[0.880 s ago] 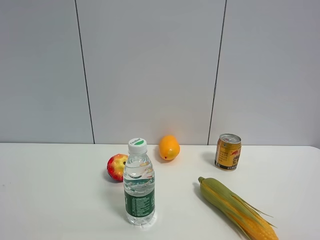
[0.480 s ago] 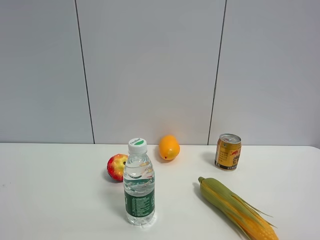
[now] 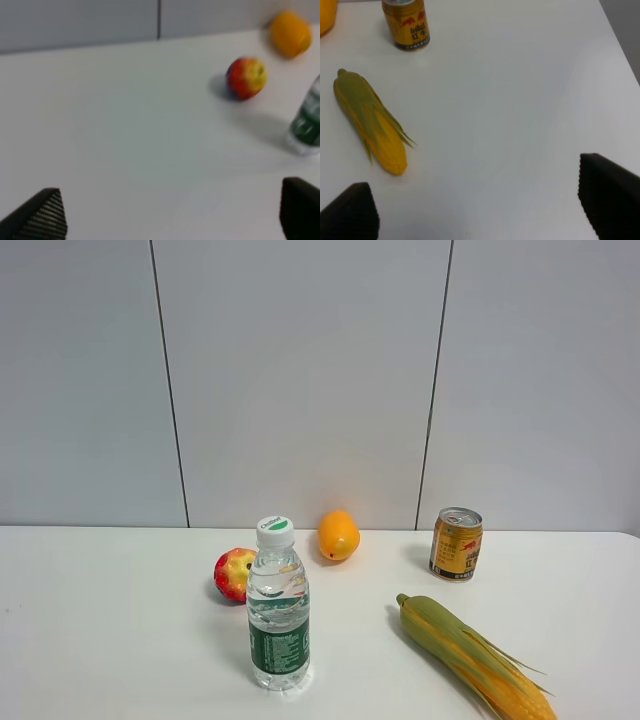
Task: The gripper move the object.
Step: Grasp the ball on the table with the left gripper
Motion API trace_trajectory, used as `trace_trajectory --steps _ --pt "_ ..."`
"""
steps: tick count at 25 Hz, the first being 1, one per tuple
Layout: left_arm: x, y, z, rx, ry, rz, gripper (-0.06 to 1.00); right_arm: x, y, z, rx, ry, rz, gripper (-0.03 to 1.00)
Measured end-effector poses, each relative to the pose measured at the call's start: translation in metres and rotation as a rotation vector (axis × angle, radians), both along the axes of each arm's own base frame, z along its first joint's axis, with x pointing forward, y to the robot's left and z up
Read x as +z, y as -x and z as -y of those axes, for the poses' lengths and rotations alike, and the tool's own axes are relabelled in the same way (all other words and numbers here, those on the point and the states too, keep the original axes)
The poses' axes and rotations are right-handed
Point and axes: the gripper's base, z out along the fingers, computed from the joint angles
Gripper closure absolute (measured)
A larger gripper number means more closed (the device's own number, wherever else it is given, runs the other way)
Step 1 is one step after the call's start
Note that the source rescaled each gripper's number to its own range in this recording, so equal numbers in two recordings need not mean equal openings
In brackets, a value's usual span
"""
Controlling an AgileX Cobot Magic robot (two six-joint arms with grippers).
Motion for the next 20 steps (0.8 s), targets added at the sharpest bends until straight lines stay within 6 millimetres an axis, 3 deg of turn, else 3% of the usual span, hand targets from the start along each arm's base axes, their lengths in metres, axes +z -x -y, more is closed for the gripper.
trace_trajectory --steps 3,9,13,20 --pt "0.015 -0.014 0.004 -0.026 0.048 0.022 0.31 0.0 0.0 0.0 0.0 0.0 0.0 -0.03" --pt "0.034 -0.064 0.01 -0.08 0.009 0.05 0.31 0.0 0.0 0.0 0.0 0.0 0.0 -0.03" --pt "0.05 -0.102 0.01 -0.068 -0.022 0.061 0.31 0.0 0.0 0.0 0.0 0.0 0.0 -0.03" --pt "0.073 -0.186 0.013 -0.062 -0.021 -0.06 0.31 0.0 0.0 0.0 0.0 0.0 0.0 -0.03"
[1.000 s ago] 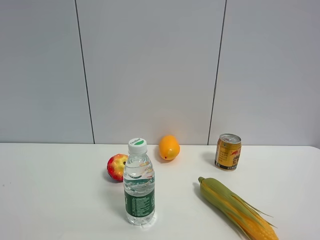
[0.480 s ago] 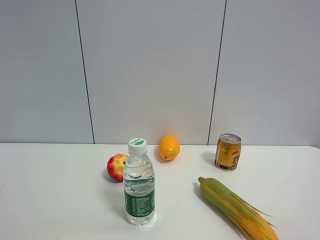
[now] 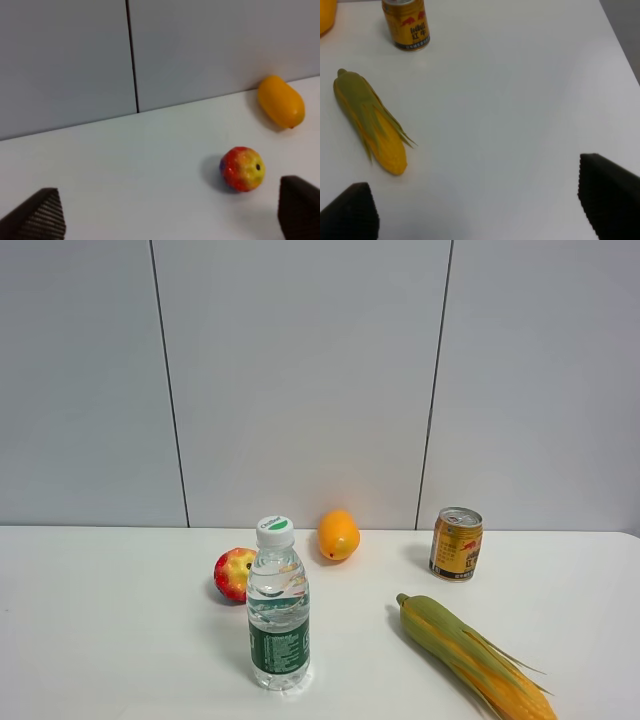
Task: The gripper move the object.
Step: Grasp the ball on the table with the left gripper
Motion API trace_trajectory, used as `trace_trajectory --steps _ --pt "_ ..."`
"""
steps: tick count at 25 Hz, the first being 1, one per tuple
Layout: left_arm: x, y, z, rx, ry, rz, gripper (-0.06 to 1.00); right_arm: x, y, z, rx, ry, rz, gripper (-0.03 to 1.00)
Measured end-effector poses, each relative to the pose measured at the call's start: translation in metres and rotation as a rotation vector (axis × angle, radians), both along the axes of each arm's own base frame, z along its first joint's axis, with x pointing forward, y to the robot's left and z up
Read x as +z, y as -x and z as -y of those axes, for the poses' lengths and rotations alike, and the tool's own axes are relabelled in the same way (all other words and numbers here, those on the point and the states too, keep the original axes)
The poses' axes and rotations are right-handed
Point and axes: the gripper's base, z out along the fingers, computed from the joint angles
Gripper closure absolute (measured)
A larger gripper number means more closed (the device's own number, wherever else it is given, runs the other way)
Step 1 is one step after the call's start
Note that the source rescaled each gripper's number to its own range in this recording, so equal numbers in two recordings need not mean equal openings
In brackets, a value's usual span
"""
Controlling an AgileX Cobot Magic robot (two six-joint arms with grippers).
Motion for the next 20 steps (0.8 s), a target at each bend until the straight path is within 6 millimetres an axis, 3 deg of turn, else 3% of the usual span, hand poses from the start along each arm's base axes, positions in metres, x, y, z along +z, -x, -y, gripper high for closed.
trace_trajectory --steps 6,10,15,20 --pt "0.013 -0.072 0.006 0.003 0.049 -0.058 0.31 0.0 0.0 0.0 0.0 0.0 0.0 -0.03" --pt "0.018 -0.108 0.018 -0.046 0.051 -0.106 0.31 0.0 0.0 0.0 0.0 0.0 0.0 -0.03" --pt "0.015 -0.14 0.046 -0.155 0.033 -0.223 0.31 0.0 0.0 0.0 0.0 0.0 0.0 -0.03" --pt "-0.01 -0.16 0.069 -0.234 -0.065 -0.356 0.31 0.0 0.0 0.0 0.0 0.0 0.0 -0.03"
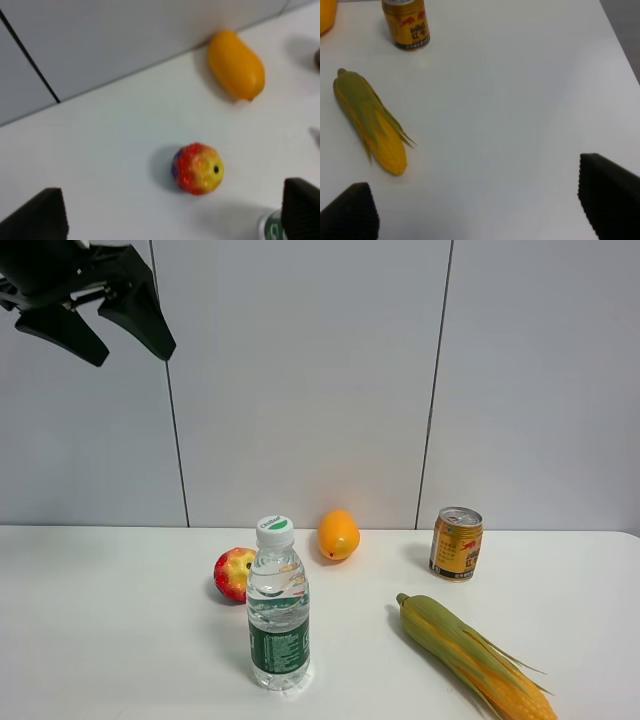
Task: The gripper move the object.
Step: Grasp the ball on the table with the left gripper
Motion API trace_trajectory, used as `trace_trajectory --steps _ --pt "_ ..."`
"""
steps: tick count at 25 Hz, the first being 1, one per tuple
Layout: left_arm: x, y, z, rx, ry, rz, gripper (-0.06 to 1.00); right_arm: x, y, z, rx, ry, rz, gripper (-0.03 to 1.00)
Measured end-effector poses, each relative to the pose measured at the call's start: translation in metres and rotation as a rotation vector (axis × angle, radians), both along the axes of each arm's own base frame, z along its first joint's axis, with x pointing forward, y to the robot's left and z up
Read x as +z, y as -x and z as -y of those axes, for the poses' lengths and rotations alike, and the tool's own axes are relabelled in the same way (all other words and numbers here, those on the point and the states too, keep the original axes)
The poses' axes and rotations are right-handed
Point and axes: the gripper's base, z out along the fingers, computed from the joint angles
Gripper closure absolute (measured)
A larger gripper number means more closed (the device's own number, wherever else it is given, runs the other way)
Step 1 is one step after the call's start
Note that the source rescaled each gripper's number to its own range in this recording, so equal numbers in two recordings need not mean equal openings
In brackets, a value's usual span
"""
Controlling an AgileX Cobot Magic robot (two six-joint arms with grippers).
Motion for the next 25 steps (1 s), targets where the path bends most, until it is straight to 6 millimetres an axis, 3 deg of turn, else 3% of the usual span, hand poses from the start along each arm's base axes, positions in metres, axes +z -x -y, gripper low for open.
trace_trajectory --steps 17,25 --pt "-0.09 -0.045 0.054 -0.099 -0.092 -0.141 0.31 0.0 0.0 0.0 0.0 0.0 0.0 -0.03" --pt "-0.136 -0.062 0.063 -0.108 -0.119 -0.203 0.41 0.0 0.0 0.0 0.0 0.0 0.0 -0.03"
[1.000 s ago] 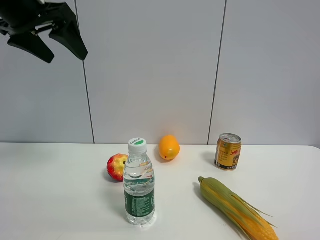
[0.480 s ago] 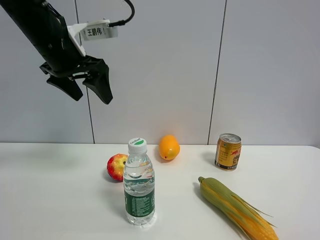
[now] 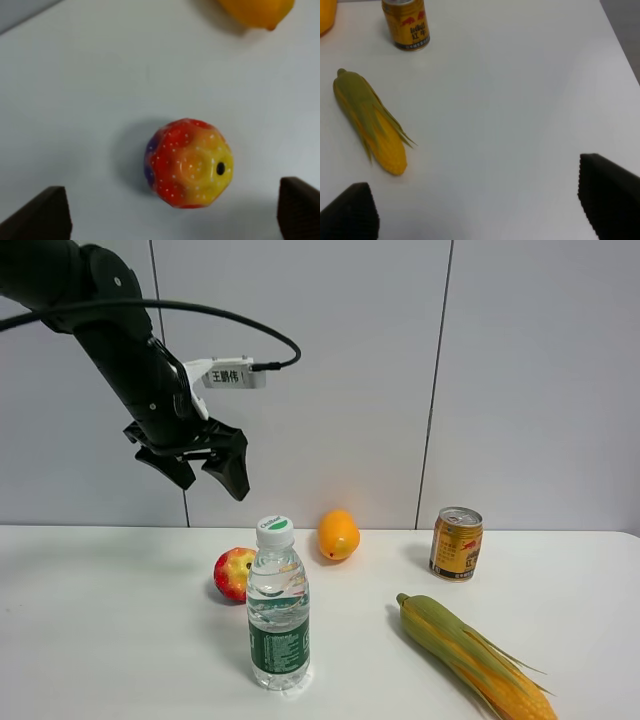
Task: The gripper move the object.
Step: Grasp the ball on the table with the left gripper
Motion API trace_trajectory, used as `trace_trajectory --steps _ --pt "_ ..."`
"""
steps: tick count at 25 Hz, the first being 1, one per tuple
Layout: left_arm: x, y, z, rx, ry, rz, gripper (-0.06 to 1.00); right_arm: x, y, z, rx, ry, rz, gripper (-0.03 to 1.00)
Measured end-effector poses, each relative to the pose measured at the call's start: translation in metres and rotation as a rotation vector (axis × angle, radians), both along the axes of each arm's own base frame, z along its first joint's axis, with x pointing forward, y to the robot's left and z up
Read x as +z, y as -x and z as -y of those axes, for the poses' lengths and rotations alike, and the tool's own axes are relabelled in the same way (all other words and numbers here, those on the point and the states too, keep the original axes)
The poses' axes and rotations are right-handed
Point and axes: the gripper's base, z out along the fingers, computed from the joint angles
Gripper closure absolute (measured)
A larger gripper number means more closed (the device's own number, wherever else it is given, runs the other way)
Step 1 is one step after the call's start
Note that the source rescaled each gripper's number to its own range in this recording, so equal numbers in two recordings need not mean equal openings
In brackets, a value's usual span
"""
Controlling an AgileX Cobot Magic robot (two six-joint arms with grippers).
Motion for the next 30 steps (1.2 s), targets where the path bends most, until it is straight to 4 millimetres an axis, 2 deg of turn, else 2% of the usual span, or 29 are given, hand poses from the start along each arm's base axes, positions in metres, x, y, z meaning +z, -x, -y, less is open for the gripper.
trace_trajectory --steps 8,13,16,18,20,25,30 --pt "-0.025 -0.006 0.004 0.004 -0.004 -0.047 0.41 0.0 0.0 0.0 0.0 0.0 0.0 -0.03" --pt "-0.045 -0.005 0.021 -0.017 -0.002 -0.068 0.41 0.0 0.0 0.0 0.0 0.0 0.0 -0.03" --pt "-0.057 -0.004 0.031 -0.039 -0.008 -0.077 0.29 0.0 0.0 0.0 0.0 0.0 0.0 -0.03" --pt "-0.06 -0.004 0.034 -0.041 -0.004 -0.075 0.16 0.0 0.0 0.0 0.0 0.0 0.0 -0.03" --pt "-0.06 -0.004 0.035 -0.039 0.001 -0.069 0.1 0.0 0.0 0.0 0.0 0.0 0.0 -0.03" --pt "-0.066 -0.005 0.035 -0.036 0.001 -0.077 0.07 0.0 0.0 0.0 0.0 0.0 0.0 -0.03" --pt "-0.083 -0.006 0.036 -0.05 -0.019 -0.106 0.07 0.0 0.0 0.0 0.0 0.0 0.0 -0.03"
